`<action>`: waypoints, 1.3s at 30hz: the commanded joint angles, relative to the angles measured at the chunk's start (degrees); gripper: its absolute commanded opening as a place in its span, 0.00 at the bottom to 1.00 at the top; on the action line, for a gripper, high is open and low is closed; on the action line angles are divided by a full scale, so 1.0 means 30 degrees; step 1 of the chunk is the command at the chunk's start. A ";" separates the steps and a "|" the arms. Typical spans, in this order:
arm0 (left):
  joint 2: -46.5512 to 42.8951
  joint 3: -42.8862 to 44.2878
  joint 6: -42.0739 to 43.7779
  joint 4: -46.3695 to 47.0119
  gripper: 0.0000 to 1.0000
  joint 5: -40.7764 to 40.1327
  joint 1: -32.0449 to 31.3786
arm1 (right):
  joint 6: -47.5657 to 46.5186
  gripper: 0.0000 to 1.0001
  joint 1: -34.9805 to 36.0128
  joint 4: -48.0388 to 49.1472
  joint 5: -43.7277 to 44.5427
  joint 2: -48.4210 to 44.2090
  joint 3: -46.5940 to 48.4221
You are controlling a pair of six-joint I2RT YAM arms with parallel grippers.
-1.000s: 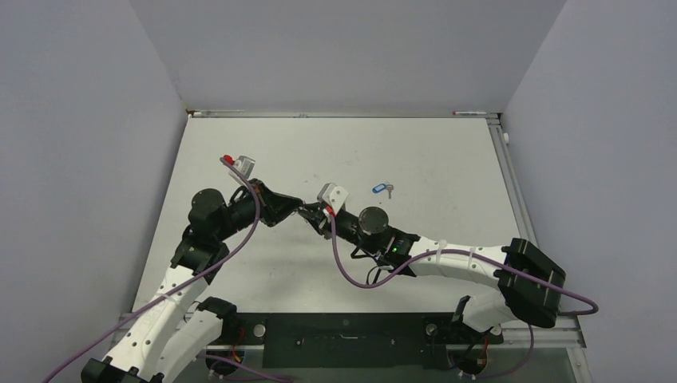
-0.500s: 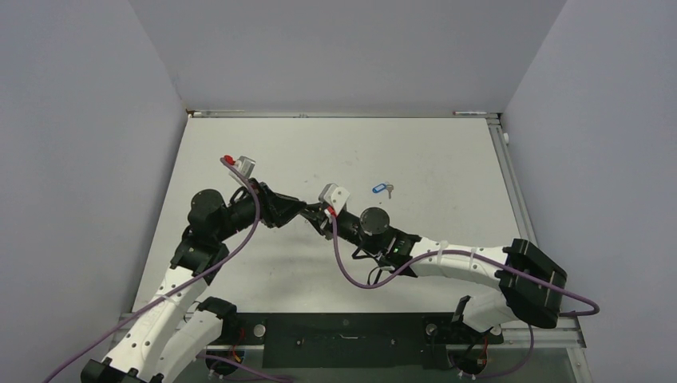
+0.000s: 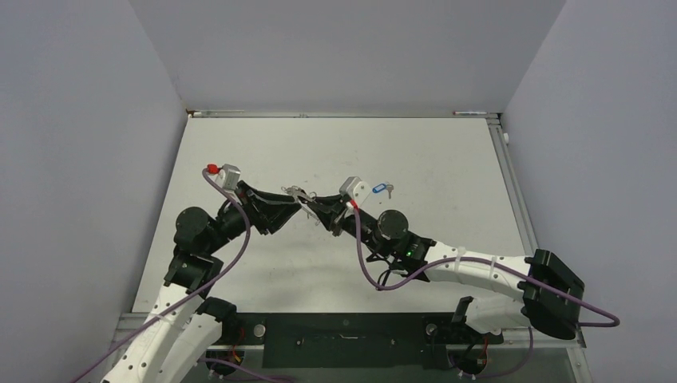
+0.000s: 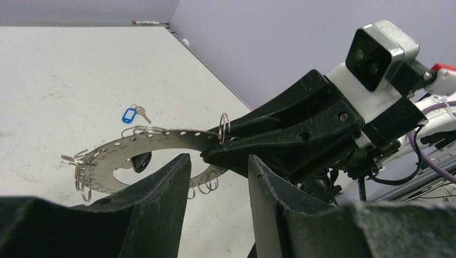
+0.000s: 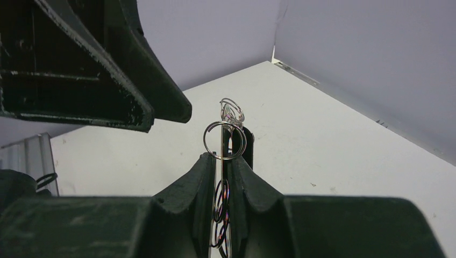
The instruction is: Put the keys on the keyring
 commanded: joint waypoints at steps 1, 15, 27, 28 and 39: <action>-0.0841 -0.0758 0.0197 0.3126 0.39 0.0689 0.0037 | 0.2261 0.05 0.0307 0.1793 0.0973 -0.1062 0.0296; -0.1150 -0.1146 0.0896 0.3909 0.25 0.0849 -0.0804 | 0.3817 0.05 0.0784 0.1839 0.1196 -0.0810 0.0877; -0.1192 -0.0970 0.2225 0.2883 0.29 -0.0029 -0.1560 | 0.3955 0.05 0.1201 0.1677 0.0896 -0.0499 0.1328; -0.1187 -0.0963 0.2241 0.2814 0.29 -0.0143 -0.1568 | 0.3928 0.05 0.1246 0.1678 0.0882 -0.0488 0.1361; -0.1090 -0.0906 0.2301 0.2680 0.26 -0.0360 -0.1672 | 0.3236 0.05 0.2077 0.1093 0.1251 -0.0052 0.1834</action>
